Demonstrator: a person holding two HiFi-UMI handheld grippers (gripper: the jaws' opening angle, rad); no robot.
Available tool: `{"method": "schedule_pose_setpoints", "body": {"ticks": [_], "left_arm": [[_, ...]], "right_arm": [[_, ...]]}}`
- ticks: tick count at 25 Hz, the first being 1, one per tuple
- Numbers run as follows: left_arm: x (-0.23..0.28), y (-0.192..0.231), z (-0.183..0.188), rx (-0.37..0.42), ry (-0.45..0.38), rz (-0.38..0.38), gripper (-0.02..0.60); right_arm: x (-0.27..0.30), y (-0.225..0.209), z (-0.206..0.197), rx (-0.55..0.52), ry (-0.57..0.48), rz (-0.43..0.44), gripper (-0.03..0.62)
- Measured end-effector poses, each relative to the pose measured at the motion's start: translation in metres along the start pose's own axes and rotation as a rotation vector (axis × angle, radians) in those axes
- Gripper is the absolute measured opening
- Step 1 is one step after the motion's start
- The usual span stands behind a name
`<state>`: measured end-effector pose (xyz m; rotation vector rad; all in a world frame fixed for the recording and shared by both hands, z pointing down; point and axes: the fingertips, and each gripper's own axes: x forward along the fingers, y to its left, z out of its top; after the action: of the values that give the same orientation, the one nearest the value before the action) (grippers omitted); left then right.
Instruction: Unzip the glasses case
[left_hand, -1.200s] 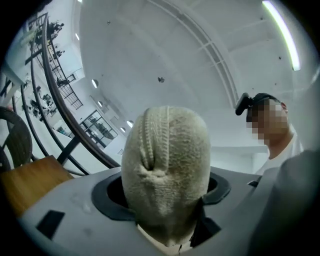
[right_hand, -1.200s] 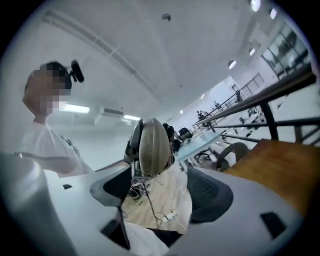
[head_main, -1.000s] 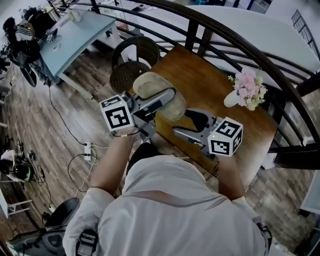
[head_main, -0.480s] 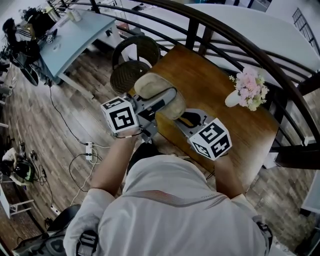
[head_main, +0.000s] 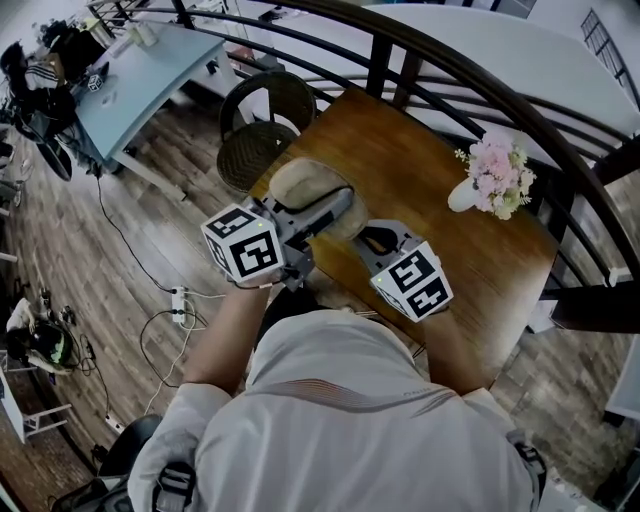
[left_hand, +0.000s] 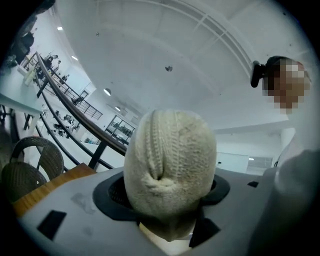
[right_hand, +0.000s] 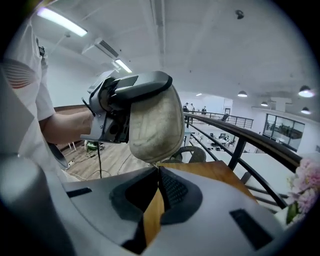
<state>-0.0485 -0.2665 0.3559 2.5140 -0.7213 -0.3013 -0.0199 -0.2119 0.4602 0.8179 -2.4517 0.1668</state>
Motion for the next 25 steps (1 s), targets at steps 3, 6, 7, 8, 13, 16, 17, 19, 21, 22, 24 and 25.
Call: {"method": "schedule_pose_setpoints", "body": {"ticks": [3, 6, 7, 8, 13, 16, 17, 19, 21, 22, 24, 25], "left_arm": [[0.000, 0.003, -0.008, 0.011, 0.029, -0.002, 0.291], [0.000, 0.005, -0.014, 0.005, 0.044, -0.013, 0.287], [0.000, 0.006, -0.016, 0.012, 0.053, -0.016, 0.285], [0.000, 0.005, -0.018, 0.023, 0.064, -0.018, 0.285], [-0.005, 0.005, -0.031, 0.035, 0.134, -0.030, 0.285], [-0.007, 0.002, -0.042, 0.084, 0.207, -0.039, 0.285], [-0.006, 0.000, -0.045, 0.110, 0.236, -0.041, 0.285], [-0.006, -0.002, -0.055, 0.161, 0.302, -0.047, 0.285], [-0.007, -0.004, -0.065, 0.204, 0.367, -0.050, 0.285], [-0.007, -0.005, -0.069, 0.223, 0.397, -0.051, 0.285], [-0.009, -0.006, -0.079, 0.256, 0.454, -0.053, 0.285], [-0.009, -0.006, -0.083, 0.273, 0.478, -0.054, 0.285]], "right_arm": [[-0.001, -0.007, -0.004, -0.018, 0.009, -0.034, 0.052], [-0.001, -0.010, -0.007, -0.044, 0.026, -0.041, 0.052], [0.000, -0.011, -0.008, -0.060, 0.032, -0.049, 0.052], [0.000, -0.013, -0.009, -0.075, 0.038, -0.062, 0.052], [-0.002, -0.022, -0.013, -0.162, 0.065, -0.116, 0.052], [-0.001, -0.022, -0.015, -0.237, 0.089, -0.132, 0.052], [0.000, -0.022, -0.016, -0.257, 0.097, -0.139, 0.052], [0.001, -0.022, -0.017, -0.299, 0.113, -0.152, 0.052], [0.003, -0.019, -0.019, -0.340, 0.129, -0.155, 0.052], [0.004, -0.018, -0.021, -0.358, 0.135, -0.154, 0.052], [0.005, -0.015, -0.022, -0.384, 0.143, -0.153, 0.052], [0.005, -0.014, -0.022, -0.392, 0.145, -0.153, 0.052]]}}
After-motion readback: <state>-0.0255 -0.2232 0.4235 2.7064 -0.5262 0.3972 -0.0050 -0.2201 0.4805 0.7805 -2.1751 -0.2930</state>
